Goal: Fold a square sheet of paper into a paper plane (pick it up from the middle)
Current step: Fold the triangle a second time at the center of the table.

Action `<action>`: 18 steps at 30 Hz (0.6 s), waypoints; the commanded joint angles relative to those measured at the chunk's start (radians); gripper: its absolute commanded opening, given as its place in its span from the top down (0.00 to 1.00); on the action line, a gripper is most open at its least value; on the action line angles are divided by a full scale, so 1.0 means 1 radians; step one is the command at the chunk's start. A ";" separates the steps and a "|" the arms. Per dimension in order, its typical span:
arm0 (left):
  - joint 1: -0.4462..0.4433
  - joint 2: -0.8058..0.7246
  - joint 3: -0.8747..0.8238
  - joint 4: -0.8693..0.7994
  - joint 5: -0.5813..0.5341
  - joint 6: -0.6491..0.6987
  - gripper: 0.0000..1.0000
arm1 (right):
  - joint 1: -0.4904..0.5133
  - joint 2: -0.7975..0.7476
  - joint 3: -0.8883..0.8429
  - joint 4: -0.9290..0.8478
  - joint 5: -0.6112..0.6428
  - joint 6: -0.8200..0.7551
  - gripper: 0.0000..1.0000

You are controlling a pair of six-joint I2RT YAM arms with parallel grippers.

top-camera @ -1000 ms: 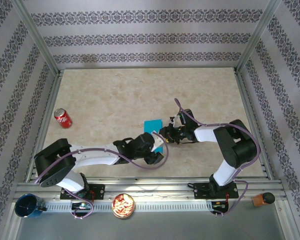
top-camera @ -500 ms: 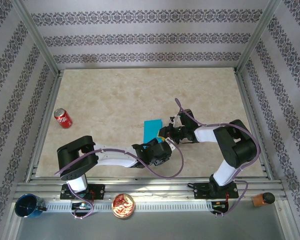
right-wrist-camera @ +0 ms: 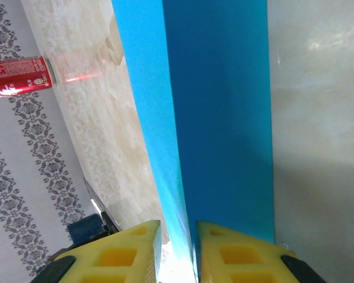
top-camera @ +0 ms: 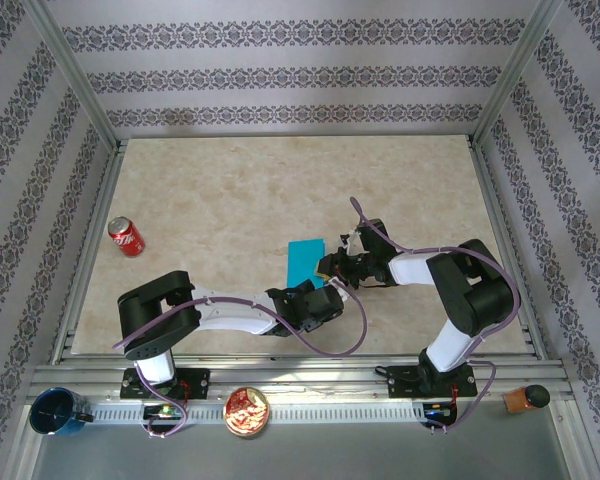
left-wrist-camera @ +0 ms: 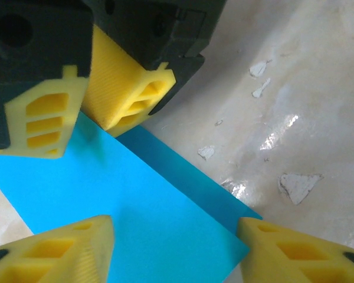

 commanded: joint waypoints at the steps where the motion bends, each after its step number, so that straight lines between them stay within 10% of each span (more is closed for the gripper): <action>1: -0.013 -0.017 0.005 -0.045 0.001 -0.008 0.47 | -0.008 -0.002 -0.011 0.010 0.002 0.006 0.76; 18: -0.012 -0.081 -0.035 -0.017 -0.024 -0.009 0.81 | -0.008 -0.007 -0.015 0.005 0.015 0.010 0.76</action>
